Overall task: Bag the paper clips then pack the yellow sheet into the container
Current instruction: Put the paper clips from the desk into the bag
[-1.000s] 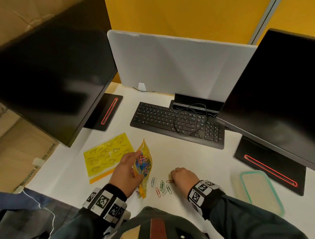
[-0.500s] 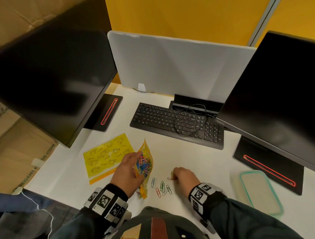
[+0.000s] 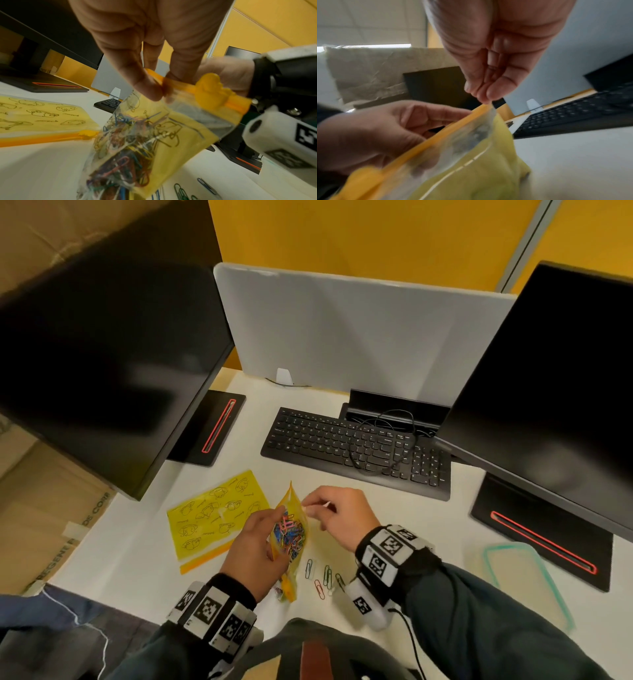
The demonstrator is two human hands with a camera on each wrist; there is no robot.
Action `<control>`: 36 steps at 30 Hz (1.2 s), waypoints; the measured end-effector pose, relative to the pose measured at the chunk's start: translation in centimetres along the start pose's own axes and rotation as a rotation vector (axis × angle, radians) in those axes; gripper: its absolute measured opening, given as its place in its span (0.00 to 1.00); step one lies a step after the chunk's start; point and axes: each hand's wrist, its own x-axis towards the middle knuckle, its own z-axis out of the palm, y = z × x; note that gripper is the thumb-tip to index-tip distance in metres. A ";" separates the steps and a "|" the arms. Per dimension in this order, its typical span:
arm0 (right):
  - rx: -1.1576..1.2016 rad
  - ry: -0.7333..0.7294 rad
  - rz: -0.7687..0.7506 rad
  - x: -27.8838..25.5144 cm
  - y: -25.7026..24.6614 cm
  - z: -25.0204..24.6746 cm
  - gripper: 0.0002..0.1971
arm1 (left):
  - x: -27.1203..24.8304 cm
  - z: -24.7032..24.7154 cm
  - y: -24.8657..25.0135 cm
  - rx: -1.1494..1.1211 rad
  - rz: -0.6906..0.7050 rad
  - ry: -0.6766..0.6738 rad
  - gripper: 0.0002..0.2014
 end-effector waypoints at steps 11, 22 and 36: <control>-0.522 -0.190 0.335 -6.0 8.5 0.3 0.09 | 0.3 0.6 0.1 0.007 -0.008 -0.014 0.36; -0.745 -0.295 0.209 -5.9 8.7 0.6 0.12 | 0.1 0.3 -0.7 -0.003 -0.009 0.002 0.36; -0.908 -0.209 0.186 -7.5 8.3 2.6 0.15 | 0.1 0.5 -0.8 0.022 -0.019 -0.015 0.36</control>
